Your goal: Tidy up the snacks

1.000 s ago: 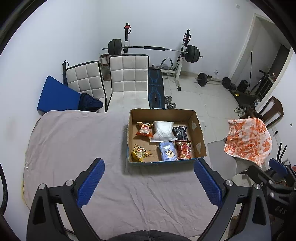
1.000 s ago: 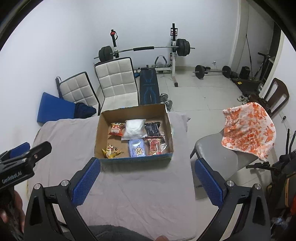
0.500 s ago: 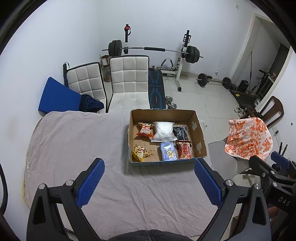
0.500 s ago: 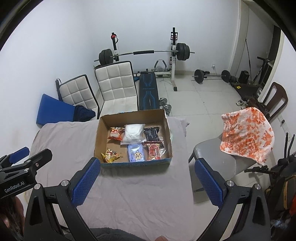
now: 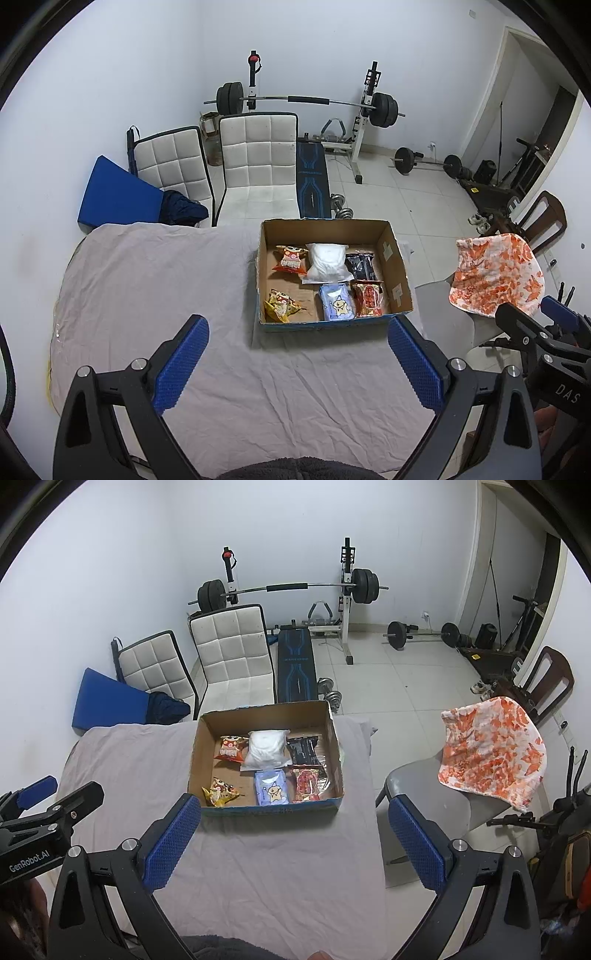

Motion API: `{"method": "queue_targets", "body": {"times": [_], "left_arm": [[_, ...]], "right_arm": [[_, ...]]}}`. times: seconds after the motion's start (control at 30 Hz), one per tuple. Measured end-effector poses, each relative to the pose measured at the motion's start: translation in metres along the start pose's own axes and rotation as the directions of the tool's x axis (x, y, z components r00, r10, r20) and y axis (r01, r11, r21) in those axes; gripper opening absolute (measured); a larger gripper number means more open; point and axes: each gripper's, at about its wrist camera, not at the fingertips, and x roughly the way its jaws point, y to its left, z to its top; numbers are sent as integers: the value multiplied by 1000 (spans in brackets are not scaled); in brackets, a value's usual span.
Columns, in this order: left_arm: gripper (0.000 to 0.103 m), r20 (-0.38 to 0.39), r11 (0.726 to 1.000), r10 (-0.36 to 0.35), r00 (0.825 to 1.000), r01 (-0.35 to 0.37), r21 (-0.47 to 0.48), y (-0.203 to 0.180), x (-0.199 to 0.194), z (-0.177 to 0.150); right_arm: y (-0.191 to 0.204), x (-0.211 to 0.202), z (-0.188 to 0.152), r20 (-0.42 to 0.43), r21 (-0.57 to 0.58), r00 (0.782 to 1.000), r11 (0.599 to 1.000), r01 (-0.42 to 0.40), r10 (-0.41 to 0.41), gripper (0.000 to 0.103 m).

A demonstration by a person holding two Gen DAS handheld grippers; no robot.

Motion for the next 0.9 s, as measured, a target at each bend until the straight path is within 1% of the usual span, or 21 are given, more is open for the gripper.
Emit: {"method": "queue_targets", "body": {"times": [0.3,0.4,0.9], "left_arm": [[99,24,1000,6,1000,-6,-19,7,-3,-1],[103,26,1000,7,1000,-7,-18,9,-4,-1],[103,40,999,21,999,-20,-28,8,-9,-5]], "right_arm": [[1,-1,1,2,0,1000,1000,1,-1,103],[0,-1,0,3,3,1000,1000,2,-3,103],[4,-3,4,11,-12,1000,1000,9,-9,103]]}}
